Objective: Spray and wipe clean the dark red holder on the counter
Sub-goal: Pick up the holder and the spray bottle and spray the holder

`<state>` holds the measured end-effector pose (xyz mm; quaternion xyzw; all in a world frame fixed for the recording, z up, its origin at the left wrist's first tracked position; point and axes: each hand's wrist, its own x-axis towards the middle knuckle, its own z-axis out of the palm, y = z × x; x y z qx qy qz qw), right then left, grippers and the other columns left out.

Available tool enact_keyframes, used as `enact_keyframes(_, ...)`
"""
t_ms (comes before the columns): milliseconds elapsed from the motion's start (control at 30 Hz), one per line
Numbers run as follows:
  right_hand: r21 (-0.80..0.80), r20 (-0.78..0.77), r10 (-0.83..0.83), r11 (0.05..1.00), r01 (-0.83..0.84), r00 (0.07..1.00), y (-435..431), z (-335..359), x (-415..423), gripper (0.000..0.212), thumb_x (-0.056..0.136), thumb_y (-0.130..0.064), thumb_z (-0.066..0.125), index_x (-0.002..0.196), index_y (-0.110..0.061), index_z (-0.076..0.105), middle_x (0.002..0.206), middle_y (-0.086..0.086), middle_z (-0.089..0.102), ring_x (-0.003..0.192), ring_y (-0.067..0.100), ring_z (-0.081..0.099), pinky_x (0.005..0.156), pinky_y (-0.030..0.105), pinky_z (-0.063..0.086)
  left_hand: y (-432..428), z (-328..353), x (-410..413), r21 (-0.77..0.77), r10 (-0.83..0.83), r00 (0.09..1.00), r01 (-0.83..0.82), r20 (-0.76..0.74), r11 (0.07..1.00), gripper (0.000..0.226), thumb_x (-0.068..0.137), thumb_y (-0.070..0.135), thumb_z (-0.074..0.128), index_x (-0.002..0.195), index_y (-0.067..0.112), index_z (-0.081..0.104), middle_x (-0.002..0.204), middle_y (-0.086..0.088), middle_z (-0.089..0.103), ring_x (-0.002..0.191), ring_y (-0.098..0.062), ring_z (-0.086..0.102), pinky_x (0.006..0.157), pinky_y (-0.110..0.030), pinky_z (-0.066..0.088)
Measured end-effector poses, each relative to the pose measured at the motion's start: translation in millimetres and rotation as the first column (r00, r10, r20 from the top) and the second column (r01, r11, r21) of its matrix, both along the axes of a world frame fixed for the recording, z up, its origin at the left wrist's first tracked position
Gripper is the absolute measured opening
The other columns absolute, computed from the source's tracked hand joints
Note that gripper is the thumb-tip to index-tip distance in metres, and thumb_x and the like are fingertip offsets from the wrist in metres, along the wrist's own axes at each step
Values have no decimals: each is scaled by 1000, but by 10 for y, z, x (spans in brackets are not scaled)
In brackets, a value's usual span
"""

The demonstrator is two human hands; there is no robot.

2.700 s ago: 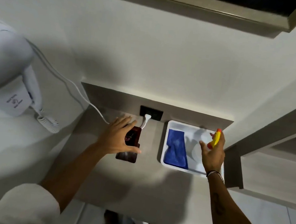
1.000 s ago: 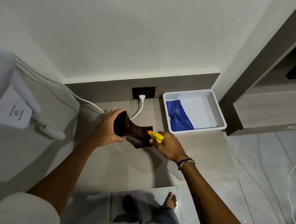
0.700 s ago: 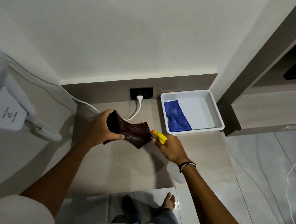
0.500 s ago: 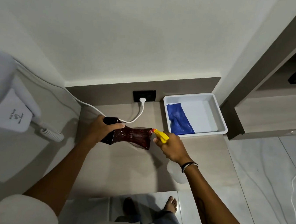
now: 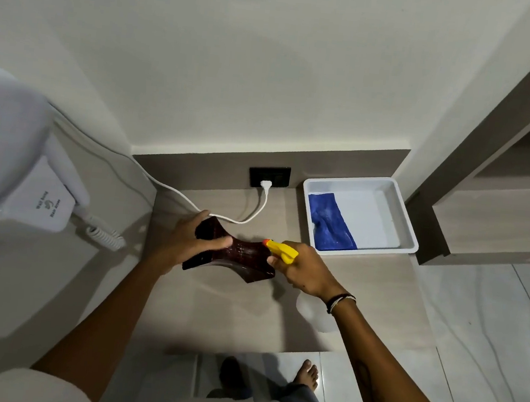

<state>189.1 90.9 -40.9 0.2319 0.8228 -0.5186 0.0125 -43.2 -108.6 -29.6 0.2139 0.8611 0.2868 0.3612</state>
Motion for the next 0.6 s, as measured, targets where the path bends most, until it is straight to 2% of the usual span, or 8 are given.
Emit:
enact_keyframes(67,-59,-56,44,997,-47,997,-64,28,-56,26,103,-37,70,126,-25,74,76,-27,70,57,-10,65,53,6,44,-48,-3,13,-9,-137,989,137,-55,991,135,47,70,96,162,35,34,160,-4,38,145,-26,43,116,-40,41)
enact_keyframes(133,-93,-91,74,992,-83,993,-132,51,-120,40,104,-31,69,143,-22,68,90,-16,74,53,-4,66,49,7,45,-75,0,39,1,-205,977,205,-65,979,147,39,61,100,164,31,28,162,-4,36,147,-26,41,116,-39,40)
enact_keyframes(200,-137,-98,62,988,-75,993,-182,69,-167,40,104,-27,68,144,-25,66,87,-6,74,56,5,67,44,15,48,-82,-1,63,-11,-238,966,238,-99,971,152,37,55,103,165,30,24,164,-7,34,147,-28,41,118,-43,41)
enact_keyframes(267,-153,-81,37,987,-49,996,-198,68,-185,39,104,-29,68,143,-28,67,82,-7,73,62,10,68,41,21,48,-81,-1,75,-28,-262,954,260,-145,965,150,40,50,104,165,30,23,164,-9,35,146,-29,42,118,-47,42)
enact_keyframes(400,-29,-10,60,998,-61,998,-148,16,-118,25,103,-34,70,127,-30,74,72,-23,69,56,-7,65,51,6,45,-75,-21,58,-49,-296,923,293,-244,955,143,43,44,106,163,22,30,160,-8,46,145,-31,46,118,-54,43)
enact_keyframes(433,12,35,53,998,-54,998,-118,-7,-86,27,102,-36,70,127,-26,75,73,-20,68,59,-4,66,58,8,46,-70,-30,54,-56,-302,916,298,-264,953,142,43,43,106,162,20,32,159,-9,47,144,-32,46,118,-54,42)
enact_keyframes(533,88,167,-10,996,-5,986,-26,-92,32,34,101,-44,69,117,-15,75,95,6,76,84,24,71,79,40,56,-77,-62,48,-32,-306,909,310,-284,950,137,45,34,107,160,15,35,157,-9,48,142,-31,47,118,-50,42)
enact_keyframes(600,103,206,-31,995,10,978,11,-123,101,34,101,-44,68,119,-16,76,101,12,79,92,32,73,83,42,57,-77,-67,56,5,-304,907,319,-292,948,131,46,30,107,157,17,39,152,-7,51,136,-27,50,113,-43,45)
